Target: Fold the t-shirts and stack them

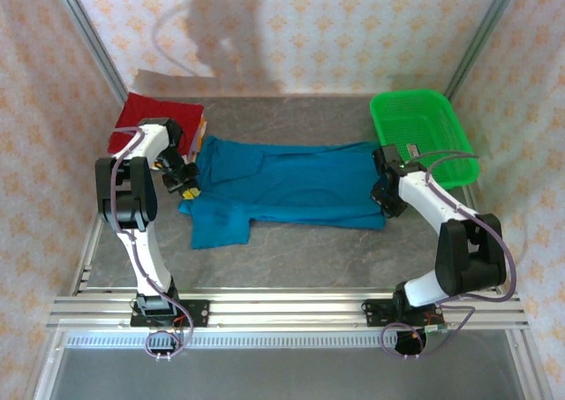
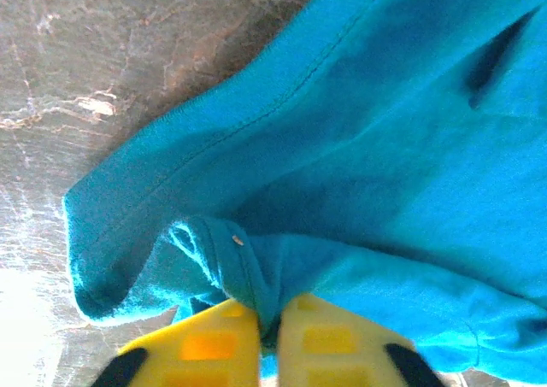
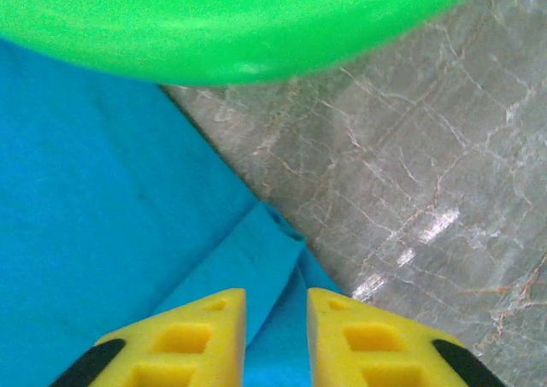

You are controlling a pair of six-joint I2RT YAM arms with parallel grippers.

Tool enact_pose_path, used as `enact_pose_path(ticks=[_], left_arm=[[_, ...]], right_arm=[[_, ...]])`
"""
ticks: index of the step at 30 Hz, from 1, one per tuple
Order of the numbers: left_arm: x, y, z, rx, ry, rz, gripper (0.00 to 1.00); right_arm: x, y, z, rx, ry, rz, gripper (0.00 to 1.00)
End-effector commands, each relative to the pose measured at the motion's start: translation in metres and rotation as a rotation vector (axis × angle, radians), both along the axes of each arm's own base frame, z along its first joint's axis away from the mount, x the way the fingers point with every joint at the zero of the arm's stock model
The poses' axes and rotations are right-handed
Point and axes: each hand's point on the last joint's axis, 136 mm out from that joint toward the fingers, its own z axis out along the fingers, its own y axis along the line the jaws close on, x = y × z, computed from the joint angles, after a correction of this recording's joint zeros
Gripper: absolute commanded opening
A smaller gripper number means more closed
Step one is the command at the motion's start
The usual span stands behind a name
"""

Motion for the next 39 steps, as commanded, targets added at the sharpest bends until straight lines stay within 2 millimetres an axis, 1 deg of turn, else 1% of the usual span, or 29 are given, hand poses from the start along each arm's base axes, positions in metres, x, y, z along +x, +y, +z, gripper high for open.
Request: enact_pose_path(ticks=[1, 2, 4, 6, 7, 10, 12, 15, 18, 20, 23, 24, 26, 29, 31, 34, 36, 39], left_arm=[[-0.004, 0.011, 0.014, 0.039, -0.014, -0.02, 0.28], [-0.006, 0.013, 0.016, 0.052, -0.02, -0.024, 0.33], [-0.01, 0.015, 0.021, 0.065, -0.028, -0.028, 0.4], [-0.021, 0.014, 0.022, 0.063, -0.006, -0.031, 0.42], [-0.028, 0.013, 0.028, 0.063, -0.012, -0.031, 0.43], [-0.05, 0.011, 0.027, 0.075, 0.005, -0.018, 0.43], [-0.065, 0.011, 0.023, 0.084, 0.014, -0.009, 0.42], [-0.081, 0.007, 0.015, 0.076, 0.033, 0.001, 0.42], [-0.089, 0.002, 0.009, 0.06, 0.037, 0.005, 0.42], [-0.09, 0.0, 0.008, 0.054, 0.028, -0.002, 0.41], [-0.088, -0.01, 0.011, 0.012, 0.003, 0.002, 0.39], [-0.09, -0.015, 0.011, -0.003, 0.003, 0.001, 0.39], [-0.099, -0.017, 0.009, 0.009, 0.023, -0.005, 0.39], [-0.109, -0.018, -0.002, 0.021, 0.036, 0.005, 0.39], [-0.112, -0.021, -0.009, 0.008, 0.039, 0.005, 0.39], [-0.106, -0.027, -0.009, 0.002, 0.01, -0.005, 0.39], [-0.093, -0.03, -0.004, 0.003, -0.037, -0.007, 0.38], [-0.056, -0.033, 0.016, -0.007, -0.142, -0.007, 0.4]], right_arm=[[0.005, -0.002, 0.025, -0.029, -0.037, 0.038, 0.27], [0.003, 0.0, 0.03, -0.032, -0.043, 0.051, 0.29], [-0.002, 0.004, 0.041, -0.04, -0.055, 0.072, 0.33], [-0.008, 0.014, 0.051, -0.036, -0.062, 0.11, 0.35], [-0.01, 0.022, 0.055, -0.021, -0.067, 0.131, 0.36], [-0.018, 0.064, 0.059, 0.06, -0.067, 0.219, 0.38], [-0.021, 0.1, 0.056, 0.113, -0.061, 0.284, 0.38], [-0.024, 0.157, 0.044, 0.211, -0.041, 0.356, 0.38], [-0.022, 0.201, 0.033, 0.268, -0.01, 0.427, 0.38], [-0.02, 0.225, 0.028, 0.283, 0.016, 0.477, 0.38], [-0.017, 0.257, 0.023, 0.34, 0.036, 0.52, 0.38], [-0.016, 0.268, 0.022, 0.366, 0.039, 0.531, 0.38], [-0.017, 0.288, 0.021, 0.401, 0.037, 0.55, 0.38], [-0.023, 0.32, 0.013, 0.471, 0.054, 0.571, 0.38], [-0.021, 0.327, 0.009, 0.464, 0.054, 0.572, 0.38], [-0.007, 0.334, 0.013, 0.432, 0.006, 0.602, 0.38], [0.005, 0.34, 0.014, 0.409, -0.009, 0.634, 0.38], [0.021, 0.345, 0.011, 0.401, -0.008, 0.635, 0.38]])
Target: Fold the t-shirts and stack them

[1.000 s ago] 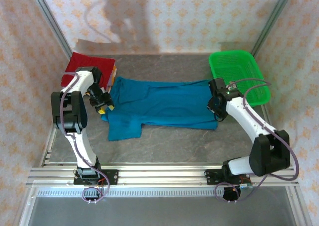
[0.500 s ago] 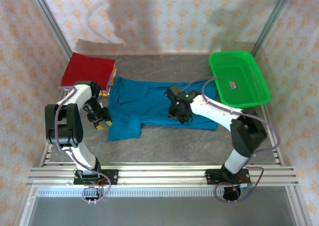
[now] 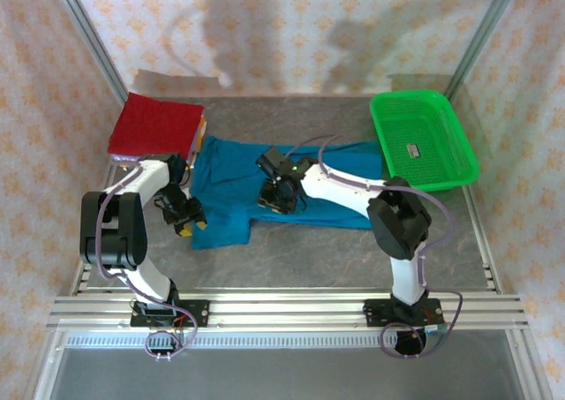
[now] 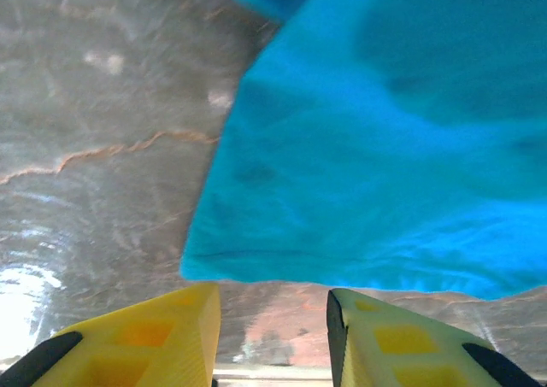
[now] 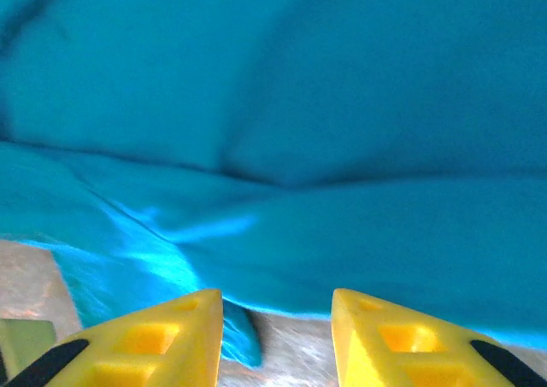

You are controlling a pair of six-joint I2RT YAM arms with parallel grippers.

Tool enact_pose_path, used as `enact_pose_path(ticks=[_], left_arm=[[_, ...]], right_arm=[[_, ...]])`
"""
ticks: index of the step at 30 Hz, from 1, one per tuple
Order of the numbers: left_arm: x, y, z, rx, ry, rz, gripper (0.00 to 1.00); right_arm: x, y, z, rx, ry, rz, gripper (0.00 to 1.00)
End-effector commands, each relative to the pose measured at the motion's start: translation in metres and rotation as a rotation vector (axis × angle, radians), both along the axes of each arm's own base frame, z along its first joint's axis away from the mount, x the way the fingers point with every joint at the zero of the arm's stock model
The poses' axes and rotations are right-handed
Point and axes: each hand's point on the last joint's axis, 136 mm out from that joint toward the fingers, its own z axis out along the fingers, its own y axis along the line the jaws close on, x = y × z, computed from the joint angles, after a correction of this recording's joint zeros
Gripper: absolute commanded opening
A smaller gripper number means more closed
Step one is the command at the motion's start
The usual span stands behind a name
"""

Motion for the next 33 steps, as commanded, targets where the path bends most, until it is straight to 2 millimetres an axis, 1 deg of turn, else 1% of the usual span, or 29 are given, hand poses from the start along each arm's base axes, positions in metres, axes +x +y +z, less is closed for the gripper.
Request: enact_pose_path(ticks=[1, 2, 5, 8, 11, 13, 15, 19, 25, 28, 31, 33], left_arm=[[0.053, -0.004, 0.026, -0.013, -0.164, 0.019, 0.4], [0.067, -0.005, 0.032, -0.017, -0.192, 0.026, 0.4], [0.098, -0.005, 0.038, -0.027, -0.236, 0.041, 0.4], [0.122, -0.005, 0.036, -0.019, -0.259, 0.041, 0.39], [0.14, -0.005, 0.028, -0.019, -0.257, 0.042, 0.39], [0.147, -0.005, 0.016, -0.016, -0.236, 0.039, 0.38], [0.153, -0.005, 0.008, -0.011, -0.228, 0.037, 0.38], [0.163, -0.005, -0.002, -0.011, -0.225, 0.043, 0.38], [0.166, -0.01, -0.016, -0.031, -0.205, 0.057, 0.35], [0.168, -0.013, -0.021, -0.044, -0.2, 0.066, 0.31], [0.17, -0.015, -0.022, -0.049, -0.208, 0.071, 0.26], [0.172, -0.016, -0.021, -0.051, -0.211, 0.072, 0.24]], right_arm=[[0.023, -0.001, 0.002, -0.017, -0.037, -0.006, 0.38], [0.027, -0.001, 0.003, -0.013, -0.038, -0.014, 0.38], [0.032, -0.005, 0.011, -0.005, -0.05, -0.028, 0.38], [0.031, -0.014, 0.019, -0.011, -0.063, -0.039, 0.38], [0.028, -0.023, 0.021, -0.015, -0.064, -0.056, 0.38], [0.026, -0.029, 0.022, -0.021, -0.062, -0.064, 0.38], [0.025, -0.035, 0.023, -0.027, -0.061, -0.072, 0.38], [0.024, -0.047, 0.024, -0.033, -0.064, -0.091, 0.38], [0.024, -0.057, 0.026, -0.04, -0.064, -0.107, 0.38], [0.024, -0.059, 0.025, -0.043, -0.062, -0.109, 0.38], [0.024, -0.061, 0.024, -0.047, -0.06, -0.108, 0.38], [0.023, -0.062, 0.023, -0.049, -0.057, -0.109, 0.38]])
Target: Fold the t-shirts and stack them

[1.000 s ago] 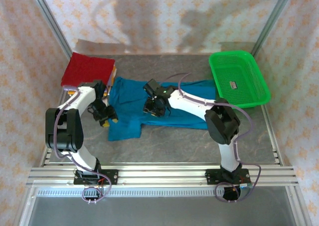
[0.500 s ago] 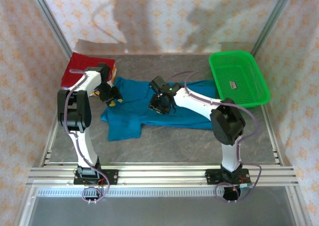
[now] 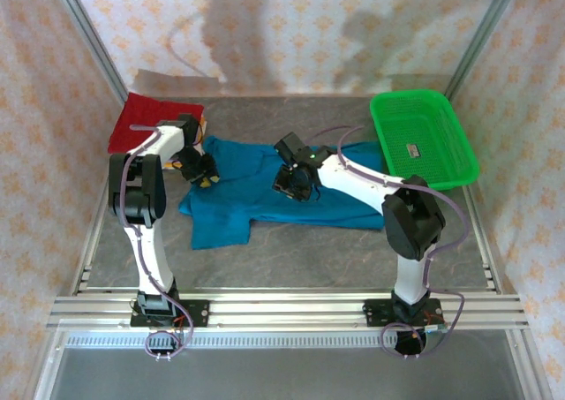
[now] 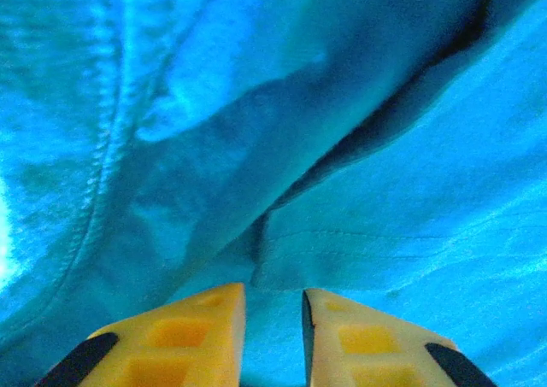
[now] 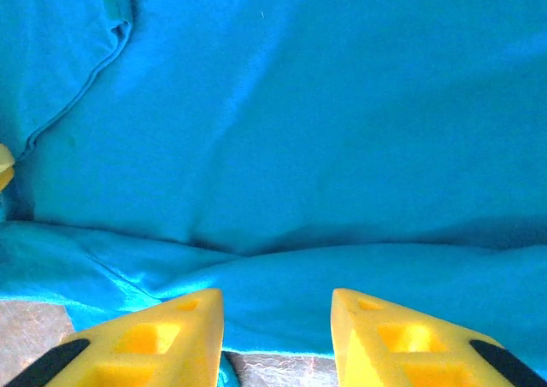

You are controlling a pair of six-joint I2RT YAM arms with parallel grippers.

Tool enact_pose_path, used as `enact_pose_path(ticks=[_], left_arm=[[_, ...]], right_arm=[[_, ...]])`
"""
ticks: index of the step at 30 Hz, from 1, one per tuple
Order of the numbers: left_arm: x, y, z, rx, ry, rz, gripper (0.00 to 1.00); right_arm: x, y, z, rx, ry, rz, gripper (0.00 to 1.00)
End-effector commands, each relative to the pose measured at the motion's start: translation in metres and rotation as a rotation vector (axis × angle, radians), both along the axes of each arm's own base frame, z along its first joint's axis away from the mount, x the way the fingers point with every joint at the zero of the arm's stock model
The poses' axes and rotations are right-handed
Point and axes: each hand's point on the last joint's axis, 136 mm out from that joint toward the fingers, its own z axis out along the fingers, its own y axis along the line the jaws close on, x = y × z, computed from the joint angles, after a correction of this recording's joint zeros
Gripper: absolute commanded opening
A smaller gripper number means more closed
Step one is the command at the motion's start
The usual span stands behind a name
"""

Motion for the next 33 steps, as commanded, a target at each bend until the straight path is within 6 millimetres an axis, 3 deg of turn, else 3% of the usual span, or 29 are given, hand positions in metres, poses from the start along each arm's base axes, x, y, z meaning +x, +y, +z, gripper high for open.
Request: enact_pose_path(ticks=[1, 9, 12, 14, 17, 33], left_arm=[[0.009, -0.006, -0.001, -0.015, -0.014, 0.004, 0.23], [0.014, -0.007, 0.001, -0.014, -0.017, 0.001, 0.05], [0.015, -0.005, 0.003, -0.001, -0.014, -0.002, 0.04], [0.011, 0.0, 0.005, 0.028, 0.001, -0.008, 0.07], [0.005, 0.007, 0.005, 0.081, 0.02, -0.022, 0.2], [-0.005, 0.007, -0.017, 0.085, 0.066, -0.029, 0.28]], right_arm=[[-0.003, -0.012, 0.009, -0.022, -0.021, -0.008, 0.37], [-0.005, -0.016, 0.008, -0.024, -0.022, -0.012, 0.37], [-0.005, -0.019, 0.008, -0.024, -0.021, -0.016, 0.37], [-0.005, -0.02, 0.008, -0.025, -0.021, -0.018, 0.37], [-0.005, -0.02, 0.008, -0.022, -0.023, -0.02, 0.37], [-0.006, -0.022, 0.006, -0.023, -0.016, -0.023, 0.37]])
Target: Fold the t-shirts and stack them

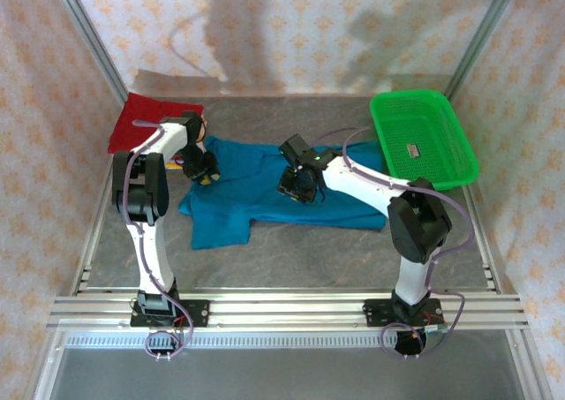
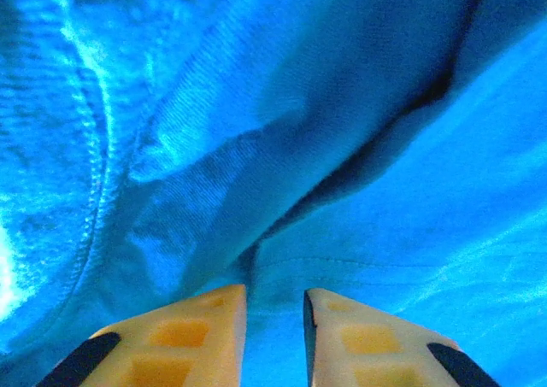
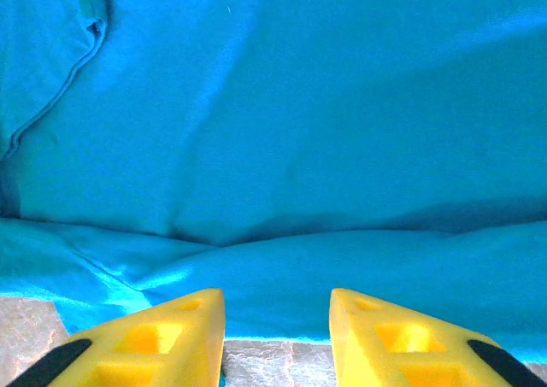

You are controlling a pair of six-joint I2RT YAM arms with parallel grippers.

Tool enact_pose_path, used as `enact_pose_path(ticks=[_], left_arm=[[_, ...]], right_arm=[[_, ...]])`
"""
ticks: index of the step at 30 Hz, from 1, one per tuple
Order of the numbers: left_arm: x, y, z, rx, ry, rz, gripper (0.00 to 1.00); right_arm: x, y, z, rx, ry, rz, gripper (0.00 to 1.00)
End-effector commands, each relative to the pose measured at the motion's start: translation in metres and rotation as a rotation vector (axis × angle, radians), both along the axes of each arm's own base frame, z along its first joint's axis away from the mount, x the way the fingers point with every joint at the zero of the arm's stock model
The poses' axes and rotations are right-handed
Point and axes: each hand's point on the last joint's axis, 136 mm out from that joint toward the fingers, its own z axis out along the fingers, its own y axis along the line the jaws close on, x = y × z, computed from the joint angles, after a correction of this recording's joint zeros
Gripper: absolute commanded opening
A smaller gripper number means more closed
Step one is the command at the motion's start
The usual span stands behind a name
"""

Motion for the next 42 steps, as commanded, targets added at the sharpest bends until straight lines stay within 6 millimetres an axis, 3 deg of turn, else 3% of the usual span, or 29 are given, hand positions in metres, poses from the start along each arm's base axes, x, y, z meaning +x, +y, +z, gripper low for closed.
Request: enact_pose_path(ticks=[1, 8, 17, 25, 29, 35, 39, 42], left_arm=[[-0.013, 0.003, -0.016, 0.028, 0.056, -0.014, 0.28], [-0.007, -0.005, -0.017, -0.007, 0.029, 0.002, 0.13], [0.002, -0.001, 0.005, 0.019, -0.018, 0.002, 0.03], [0.038, -0.015, 0.037, -0.043, -0.106, 0.017, 0.0], [0.066, -0.024, 0.039, -0.092, -0.128, 0.028, 0.0], [0.145, -0.049, 0.049, -0.239, -0.242, 0.03, 0.0], [0.196, -0.056, 0.065, -0.316, -0.375, 0.114, 0.0], [0.218, -0.048, 0.086, -0.289, -0.492, 0.166, 0.0]], right_arm=[[0.0, -0.01, 0.006, -0.018, -0.021, -0.014, 0.37], [0.0, -0.012, 0.009, -0.023, -0.027, -0.015, 0.37], [-0.001, -0.013, 0.007, -0.023, -0.023, -0.015, 0.37], [-0.003, -0.015, 0.006, -0.026, -0.019, -0.012, 0.37], [-0.005, -0.016, 0.007, -0.024, -0.018, -0.013, 0.36], [-0.01, -0.018, 0.012, -0.021, -0.017, 0.001, 0.36], [-0.014, -0.021, 0.016, -0.006, -0.023, -0.002, 0.36], [-0.017, -0.024, 0.018, -0.003, -0.026, -0.006, 0.36]])
